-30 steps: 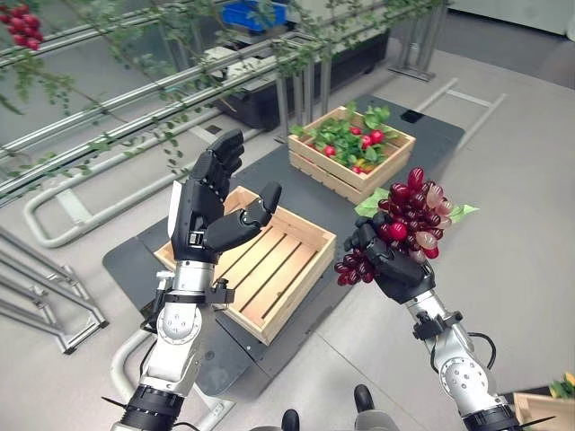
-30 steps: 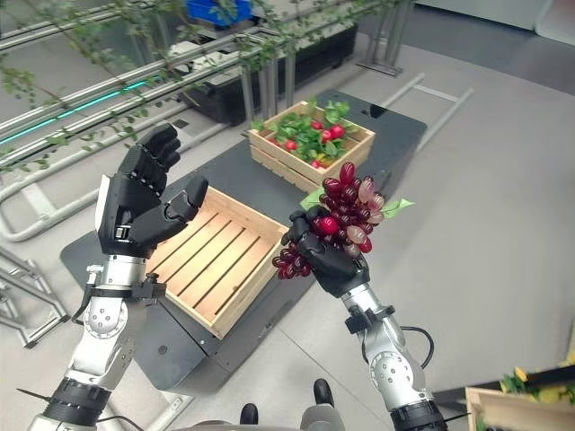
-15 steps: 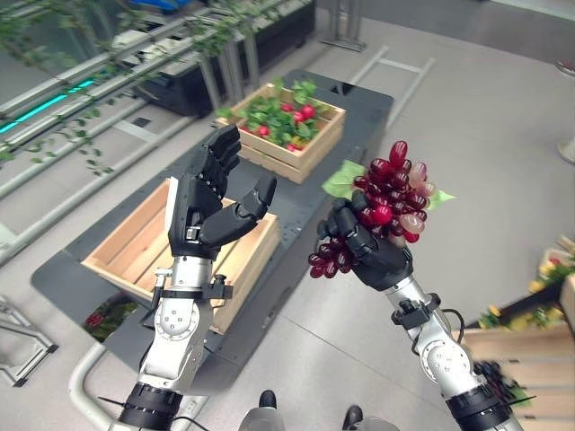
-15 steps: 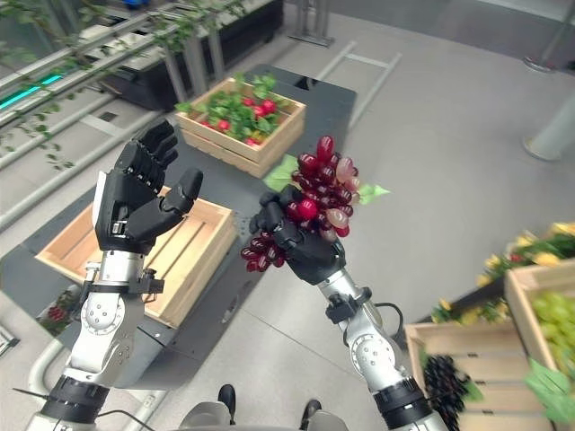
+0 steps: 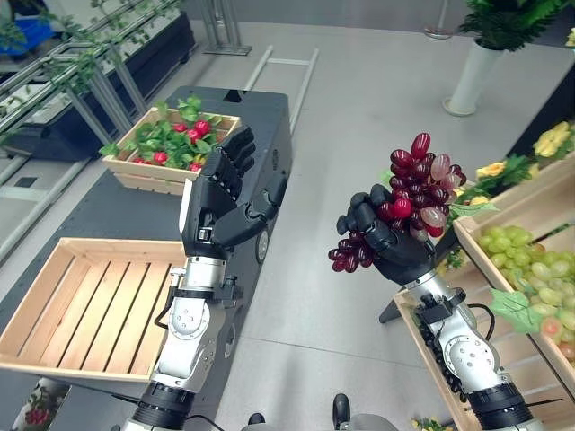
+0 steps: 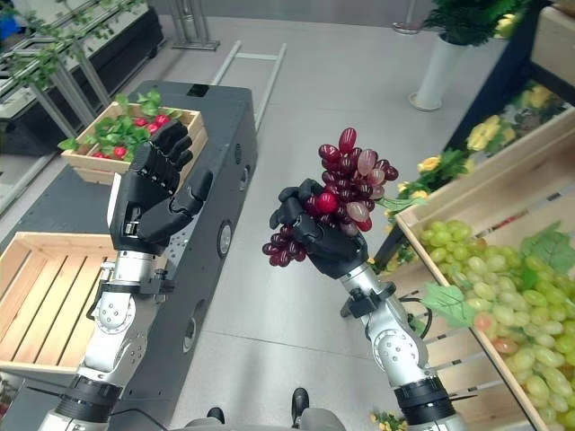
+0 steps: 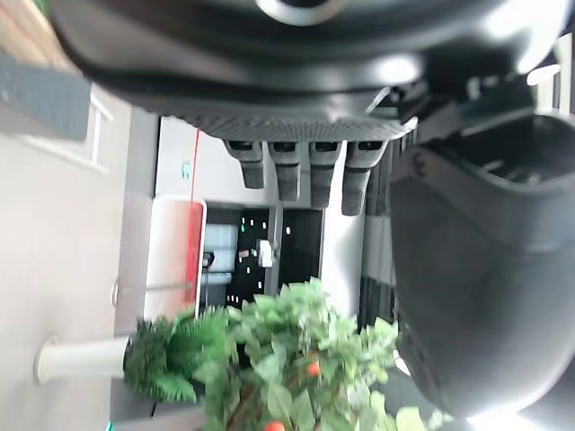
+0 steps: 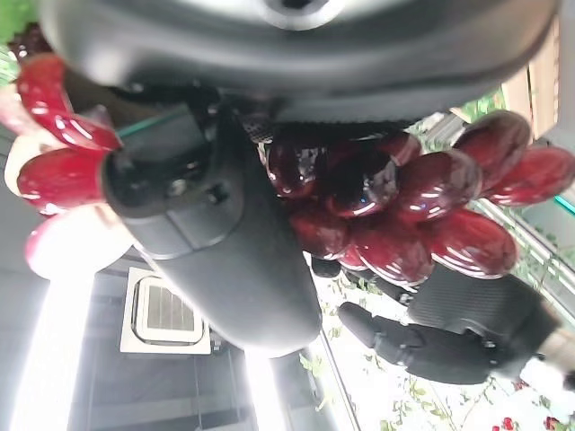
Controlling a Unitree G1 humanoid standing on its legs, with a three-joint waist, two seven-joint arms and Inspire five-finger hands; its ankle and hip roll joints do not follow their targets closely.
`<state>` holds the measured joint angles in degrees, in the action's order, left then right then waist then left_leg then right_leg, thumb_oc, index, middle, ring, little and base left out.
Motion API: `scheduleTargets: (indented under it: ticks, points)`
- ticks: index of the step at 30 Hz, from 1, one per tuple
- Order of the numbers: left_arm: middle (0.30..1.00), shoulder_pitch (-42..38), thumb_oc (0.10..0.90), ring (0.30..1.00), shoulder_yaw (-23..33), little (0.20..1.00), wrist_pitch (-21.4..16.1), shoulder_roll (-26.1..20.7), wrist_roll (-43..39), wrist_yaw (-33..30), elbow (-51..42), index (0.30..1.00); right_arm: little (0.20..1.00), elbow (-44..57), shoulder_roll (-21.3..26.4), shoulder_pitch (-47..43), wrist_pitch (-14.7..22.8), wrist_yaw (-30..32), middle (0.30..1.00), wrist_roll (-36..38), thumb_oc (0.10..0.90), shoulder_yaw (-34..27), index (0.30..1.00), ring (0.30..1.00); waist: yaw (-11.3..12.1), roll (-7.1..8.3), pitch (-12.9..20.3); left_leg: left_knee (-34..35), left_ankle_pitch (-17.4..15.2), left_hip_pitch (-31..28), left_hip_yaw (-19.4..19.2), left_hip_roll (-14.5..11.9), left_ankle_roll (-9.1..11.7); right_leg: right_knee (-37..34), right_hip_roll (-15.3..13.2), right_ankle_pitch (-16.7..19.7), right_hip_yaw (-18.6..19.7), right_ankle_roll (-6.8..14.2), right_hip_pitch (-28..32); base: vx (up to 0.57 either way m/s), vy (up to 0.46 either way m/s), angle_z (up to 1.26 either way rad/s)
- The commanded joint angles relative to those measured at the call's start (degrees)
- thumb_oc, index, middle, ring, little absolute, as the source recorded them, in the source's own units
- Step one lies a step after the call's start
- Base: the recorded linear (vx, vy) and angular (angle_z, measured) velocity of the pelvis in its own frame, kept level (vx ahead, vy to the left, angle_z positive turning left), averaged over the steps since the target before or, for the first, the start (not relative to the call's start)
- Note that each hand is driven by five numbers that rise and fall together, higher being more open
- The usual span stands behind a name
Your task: Pick up the fruits from the basket on one side to the basket on the other side
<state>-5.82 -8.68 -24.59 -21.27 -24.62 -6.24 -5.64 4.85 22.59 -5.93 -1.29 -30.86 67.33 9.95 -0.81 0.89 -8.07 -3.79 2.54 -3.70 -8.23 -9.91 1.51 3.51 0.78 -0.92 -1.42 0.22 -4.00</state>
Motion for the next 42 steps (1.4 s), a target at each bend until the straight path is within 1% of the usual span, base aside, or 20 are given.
scheduleTargets:
  ticks: [1,2,3,4,5,6,9,12,17,18,24,28,30,32,35,36,38,39,41,42]
  points:
    - [0.9,-3.41,0.8,0.9,0.31,0.9,-7.25,-2.6,-0.38,-0.26,-2.7,0.9,0.3,5.4,-0.79,-0.13,-1.05,-6.2,0.3,-0.74,0.4,-1.05,0.3,0.3,0.14,3.79,6.55,-4.08,0.64,10.75,7.21,3.1,2.47,-8.51,-0.75,3.02,0.8,0.22,6.53,0.04,-0.039,-0.91]
    - [0.9,-2.66,0.8,0.9,0.62,0.9,-7.56,-2.64,-0.5,0.0,-2.96,0.9,0.3,4.91,-0.06,0.49,-1.87,-7.04,0.3,-1.22,0.4,-0.86,0.3,0.3,0.24,3.99,6.25,-6.18,0.93,11.36,8.59,3.57,2.29,-8.51,-0.66,3.3,1.65,0.03,6.81,0.04,-0.027,-0.87]
    - [0.9,-2.51,0.8,0.9,0.69,0.9,-7.65,-2.62,-0.56,0.15,-3.02,0.9,0.3,4.84,0.06,0.6,-2.13,-6.99,0.3,-1.38,0.4,-0.83,0.3,0.3,0.26,4.0,6.18,-6.61,0.89,11.5,8.79,3.62,2.25,-8.51,-0.63,3.34,1.79,0.0,6.88,0.05,0.046,-0.77]
    - [0.9,-1.29,0.8,0.9,1.54,0.9,-7.79,-2.73,-0.26,-0.59,-3.83,0.9,0.3,4.51,0.62,1.32,-3.29,-7.65,0.3,-2.08,0.4,-0.06,0.3,0.3,0.8,3.97,5.88,-5.81,-0.13,11.05,12.03,5.62,1.38,-8.24,-0.55,3.58,3.05,0.15,7.01,0.04,0.066,-0.44]
    - [0.9,-0.96,0.8,0.9,1.75,0.9,-7.92,-2.76,-0.29,-0.69,-4.04,0.9,0.3,4.36,0.75,1.44,-3.4,-7.77,0.3,-2.28,0.4,0.15,0.3,0.3,0.94,3.92,5.76,-5.21,-0.42,10.63,12.58,6.03,1.14,-8.08,-0.53,3.55,3.39,0.2,7.06,0.07,0.133,-0.58]
    - [0.9,-0.12,0.8,0.9,2.21,0.9,-8.4,-3.03,-0.53,-1.15,-4.59,0.9,0.3,3.94,1.18,1.71,-3.96,-7.66,0.3,-2.74,0.4,0.86,0.3,0.3,1.05,3.5,5.67,-1.67,-0.59,8.83,13.17,6.46,0.69,-7.72,-0.4,3.31,4.1,0.22,7.09,0.05,0.135,-0.53]
    - [0.9,-0.1,0.8,0.9,2.47,0.9,-8.65,-3.14,-1.21,-1.81,-4.45,0.9,0.3,2.35,1.54,1.53,-5.14,-7.84,0.3,-3.56,0.4,1.48,0.3,0.3,1.04,3.02,5.88,1.55,-0.27,6.9,14.37,6.95,0.59,-7.69,-0.66,3.23,4.75,0.64,7.07,0.06,0.22,-0.74]
    - [0.9,-1.02,0.8,0.9,1.68,0.9,-8.19,-2.94,-1.82,-1.07,-3.77,0.9,0.3,1.17,1.9,2.22,-5.64,-7.68,0.3,-4.15,0.4,1.88,0.3,0.3,0.51,2.37,6.33,4.61,0.43,4.93,12.49,6.71,0.78,-8.09,-1.49,3.15,3.7,1.34,7.42,0.06,0.244,-0.65]
    - [0.9,-1.39,0.8,0.9,0.6,0.9,-6.95,-3.37,-2.22,0.49,-3.57,0.9,0.3,-0.08,2.7,3.24,-5.44,-7.33,0.3,-6.45,0.4,2.92,0.3,0.3,0.75,1.78,6.43,6.38,-0.38,3.26,11.93,8.55,0.09,-7.86,-4.06,3.91,2.06,3.31,6.96,0.05,0.257,0.07]
    - [0.9,-0.93,0.8,0.9,0.83,0.9,-7.06,-3.67,-2.89,1.81,-3.48,0.9,0.3,-1.28,2.93,3.52,-5.61,-6.22,0.3,-6.34,0.4,3.11,0.3,0.3,0.91,1.68,6.28,6.59,-0.91,2.75,11.34,9.13,-0.42,-7.5,-5.07,4.22,1.63,4.01,6.7,0.03,0.234,0.09]
    - [0.9,-0.01,0.8,0.9,1.33,0.9,-6.37,-4.29,-3.99,3.23,-4.23,0.9,0.3,-5.09,1.79,4.44,-4.98,-5.84,0.3,-9.11,0.4,4.12,0.3,0.3,1.23,1.56,4.84,5.78,-2.57,2.13,10.28,11.12,-2.73,-4.76,-7.63,5.11,2.59,6.13,4.6,-0.02,0.236,-0.04]
    - [0.9,0.09,0.8,0.9,1.09,0.9,-6.54,-4.28,-3.81,4.73,-4.28,0.9,0.3,-7.88,1.76,4.26,-4.83,-6.89,0.3,-10.5,0.4,4.51,0.3,0.3,1.44,1.98,3.23,5.2,-3.32,2.4,9.77,12.65,-3.86,-4.9,-9.74,8.0,3.38,8.15,2.41,-0.05,0.128,-0.12]
    - [0.9,-0.01,0.8,0.9,0.72,0.9,-6.88,-4.38,-4.14,4.63,-3.78,0.9,0.3,-8.87,1.7,4.01,-5.21,-6.75,0.3,-10.64,0.4,4.92,0.3,0.3,1.61,2.2,2.37,5.04,-3.65,2.61,9.15,12.84,-4.12,-5.03,-10.44,9.64,3.73,8.93,1.13,-0.08,0.034,-0.14]
    - [0.9,-0.02,0.8,0.9,0.76,0.9,-7.44,-4.41,-3.86,5.08,-3.37,0.9,0.3,-9.97,1.57,3.85,-5.36,-6.9,0.3,-10.88,0.4,5.08,0.3,0.3,1.85,2.28,1.93,5.38,-3.71,2.54,8.71,12.81,-4.34,-4.92,-10.78,10.23,3.35,9.21,0.72,-0.08,-0.032,-0.28]
    - [0.9,-0.67,0.8,0.9,0.85,0.9,-8.03,-5.2,-3.38,4.0,-3.82,0.9,0.3,-12.15,1.05,2.51,-5.26,-6.9,0.3,-11.22,0.4,5.54,0.3,0.3,3.33,2.33,0.91,4.22,-3.85,4.16,7.48,12.0,-4.51,-0.79,-12.57,9.8,0.15,9.01,-0.92,-0.16,-0.14,-0.35]
    - [0.9,-1.31,0.8,0.9,1.15,0.9,-7.65,-5.45,-3.11,3.02,-4.19,0.9,0.3,-14.32,0.5,1.11,-4.75,-6.11,0.3,-10.93,0.4,5.8,0.3,0.3,4.5,2.56,0.09,3.24,-4.14,5.22,6.57,11.33,-4.51,0.03,-14.28,10.35,-2.3,8.96,-1.11,-0.2,-0.279,-0.42]
    - [0.9,-1.64,0.8,0.9,1.38,0.9,-7.3,-5.49,-2.73,2.8,-4.34,0.9,0.3,-15.92,-0.18,0.02,-4.05,-5.3,0.3,-10.31,0.4,6.38,0.3,0.3,5.31,3.06,-0.4,2.77,-4.46,5.61,6.19,10.88,-4.49,-0.43,-15.25,11.14,-3.54,9.17,-0.88,-0.13,-0.328,-0.47]
    - [0.9,-1.72,0.8,0.9,1.6,0.9,-7.17,-5.67,-2.07,2.55,-4.47,0.9,0.3,-17.37,-0.7,-0.75,-3.45,-4.52,0.3,-9.12,0.4,6.89,0.3,0.3,5.83,3.96,-0.45,3.03,-4.27,5.84,5.88,10.02,-4.08,-2.2,-15.03,11.32,-4.42,9.57,-0.25,-0.09,-0.404,-0.4]
    - [0.9,-1.91,0.8,0.9,1.48,0.9,-7.29,-5.9,-1.71,1.92,-4.3,0.9,0.3,-18.12,-1.25,-0.76,-3.56,-2.78,0.3,-8.11,0.4,6.78,0.3,0.3,6.1,4.91,-0.26,3.0,-4.0,6.42,5.82,9.17,-3.41,-4.2,-14.1,10.58,-5.52,10.03,0.62,-0.08,-0.403,-0.26]
    - [0.9,-2.2,0.8,0.9,1.33,0.9,-7.9,-5.76,-1.52,1.11,-4.02,0.9,0.3,-18.88,-1.15,-0.96,-3.5,-1.47,0.3,-7.62,0.4,6.56,0.3,0.3,5.84,5.3,-0.59,2.84,-3.35,7.09,6.19,7.96,-2.66,-4.14,-12.55,9.37,-5.11,9.96,0.29,-0.07,-0.272,-0.18]
